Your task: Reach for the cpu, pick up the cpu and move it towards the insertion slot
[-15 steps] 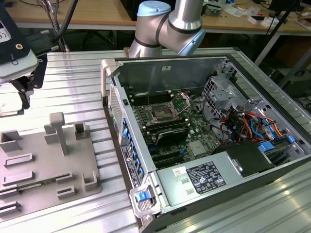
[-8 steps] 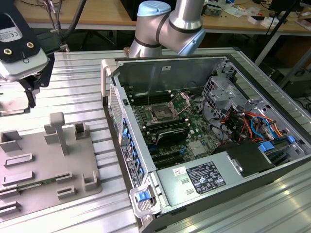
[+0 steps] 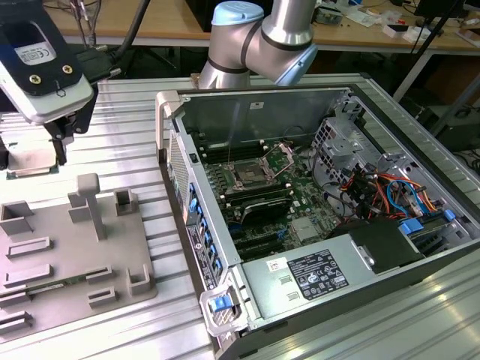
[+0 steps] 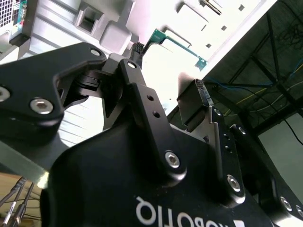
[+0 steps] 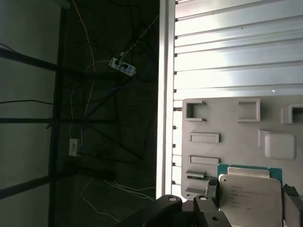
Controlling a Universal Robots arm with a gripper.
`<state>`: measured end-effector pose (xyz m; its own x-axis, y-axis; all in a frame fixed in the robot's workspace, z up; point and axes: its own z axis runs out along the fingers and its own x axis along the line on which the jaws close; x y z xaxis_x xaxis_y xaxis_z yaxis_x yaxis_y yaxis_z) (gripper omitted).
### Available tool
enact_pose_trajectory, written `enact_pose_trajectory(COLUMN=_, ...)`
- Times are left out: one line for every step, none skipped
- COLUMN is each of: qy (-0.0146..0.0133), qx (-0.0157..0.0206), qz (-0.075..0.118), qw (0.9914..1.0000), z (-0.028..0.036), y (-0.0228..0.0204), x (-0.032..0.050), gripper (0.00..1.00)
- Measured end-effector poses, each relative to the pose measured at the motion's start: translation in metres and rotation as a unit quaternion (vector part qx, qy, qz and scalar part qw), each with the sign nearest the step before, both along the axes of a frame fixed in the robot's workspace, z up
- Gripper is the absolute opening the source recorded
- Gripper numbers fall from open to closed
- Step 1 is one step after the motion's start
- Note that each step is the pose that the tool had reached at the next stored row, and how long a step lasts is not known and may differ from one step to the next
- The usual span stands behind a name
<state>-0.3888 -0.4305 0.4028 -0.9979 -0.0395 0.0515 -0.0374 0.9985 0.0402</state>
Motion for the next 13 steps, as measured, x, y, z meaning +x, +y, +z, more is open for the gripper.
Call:
enact_pose_trajectory(qy=0.0002, qx=0.0000, qz=0.000, qw=1.00000, z=0.0000, y=0.0000, x=0.0014, gripper=0.55)
enact_pose_trajectory(qy=0.0004, qx=0.0000, qz=0.000, qw=1.00000, z=0.0000, y=0.0000, x=0.0035, gripper=0.55)
enact_pose_trajectory(qy=0.0006, qx=0.0000, qz=0.000, qw=1.00000, z=0.0000, y=0.0000, x=0.0054, gripper=0.55)
enact_pose_trajectory(qy=0.0008, qx=0.0000, qz=0.000, qw=1.00000, z=0.0001, y=0.0000, x=0.0068, gripper=0.55)
enact_pose_trajectory(qy=0.0012, qx=0.0000, qz=0.000, qw=1.00000, z=0.0001, y=0.0000, x=0.0091, gripper=0.55)
enact_pose_trajectory(qy=0.0016, qx=0.0000, qz=0.000, qw=1.00000, z=0.0001, y=0.0000, x=0.0110, gripper=0.55)
enact_pose_trajectory(qy=0.0021, qx=0.0000, qz=0.000, qw=1.00000, z=0.0001, y=0.0000, x=0.0136, gripper=0.55)
enact_pose_trajectory(qy=0.0024, qx=0.0000, qz=0.000, qw=1.00000, z=0.0000, y=0.0000, x=0.0159, gripper=0.55)
enact_pose_trajectory(qy=0.0027, qx=0.0000, qz=0.000, qw=1.00000, z=0.0000, y=0.0000, x=0.0175, gripper=0.55)
enact_pose_trajectory(qy=0.0034, qx=0.0000, qz=0.000, qw=0.99999, z=0.0000, y=0.0000, x=0.0200, gripper=0.55)
enact_pose_trajectory(qy=0.0038, qx=0.0000, qz=0.000, qw=0.99999, z=0.0000, y=-0.0001, x=0.0219, gripper=0.55)
enact_pose_trajectory(qy=0.0044, qx=0.0000, qz=0.000, qw=0.99999, z=0.0000, y=-0.0001, x=0.0246, gripper=0.55)
enact_pose_trajectory(qy=0.0049, qx=0.0000, qz=0.000, qw=0.99999, z=0.0001, y=-0.0001, x=0.0270, gripper=0.55)
